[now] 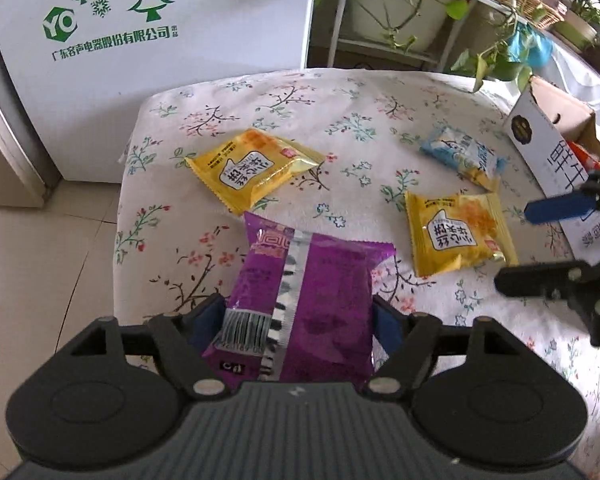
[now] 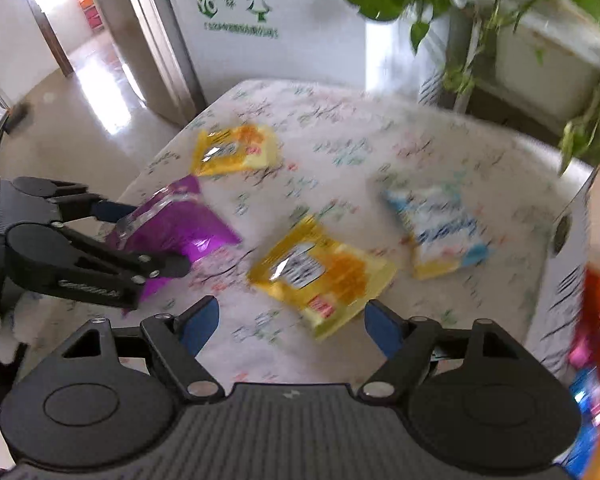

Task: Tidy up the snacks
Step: 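Close the right gripper on the yellow cake bag while the left gripper holds the purple bag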

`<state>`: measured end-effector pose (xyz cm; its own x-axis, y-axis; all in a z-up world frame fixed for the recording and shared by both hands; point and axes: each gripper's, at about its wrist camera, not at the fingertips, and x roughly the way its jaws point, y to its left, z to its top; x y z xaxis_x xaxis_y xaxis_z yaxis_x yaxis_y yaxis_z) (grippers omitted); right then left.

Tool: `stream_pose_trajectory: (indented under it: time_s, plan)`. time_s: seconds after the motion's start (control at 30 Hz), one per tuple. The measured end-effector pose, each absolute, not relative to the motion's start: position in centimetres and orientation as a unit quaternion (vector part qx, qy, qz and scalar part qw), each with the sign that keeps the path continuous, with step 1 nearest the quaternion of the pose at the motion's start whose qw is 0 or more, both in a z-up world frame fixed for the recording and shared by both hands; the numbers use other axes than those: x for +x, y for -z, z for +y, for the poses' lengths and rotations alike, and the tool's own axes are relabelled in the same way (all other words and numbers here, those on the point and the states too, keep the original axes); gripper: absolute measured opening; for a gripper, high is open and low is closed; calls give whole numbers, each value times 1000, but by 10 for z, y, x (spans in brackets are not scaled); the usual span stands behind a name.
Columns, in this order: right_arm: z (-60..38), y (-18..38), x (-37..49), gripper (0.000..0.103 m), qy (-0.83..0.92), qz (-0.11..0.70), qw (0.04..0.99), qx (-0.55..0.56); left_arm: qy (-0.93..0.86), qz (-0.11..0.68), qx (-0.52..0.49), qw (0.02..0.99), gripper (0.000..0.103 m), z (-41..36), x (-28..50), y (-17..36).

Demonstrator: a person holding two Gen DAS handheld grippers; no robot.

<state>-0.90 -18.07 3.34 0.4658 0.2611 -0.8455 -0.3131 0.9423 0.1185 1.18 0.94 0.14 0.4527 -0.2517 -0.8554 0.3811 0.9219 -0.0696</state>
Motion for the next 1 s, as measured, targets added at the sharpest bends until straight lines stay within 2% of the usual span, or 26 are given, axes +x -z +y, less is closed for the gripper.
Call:
stream_pose_trajectory:
  time_s: [0.1,0.33,0.57,0.63,0.73,0.97,1.0]
  plan:
    - [-179,-31,-5,85,-177,472,862,-50,180,489,80,850,90,4,11,2]
    - [-168,-16,10,85,-205,460,859,-93,169,488,95,851,102,1,11,8]
    - [-158,-9,20,86,-241,441,853,-140,172,486,93,852,103,2,13,10]
    - [-155,-6,22,92,-252,436,852,-142,170,485,90,853,103,2,13,10]
    - [-158,-4,26,93,-255,440,851,-133,168,483,89,855,103,2,13,11]
    - [-157,4,22,93,-263,461,836,-140,171,482,92,854,103,2,12,10]
    - [-157,4,20,89,-267,463,834,-136,171,483,92,854,103,2,12,10]
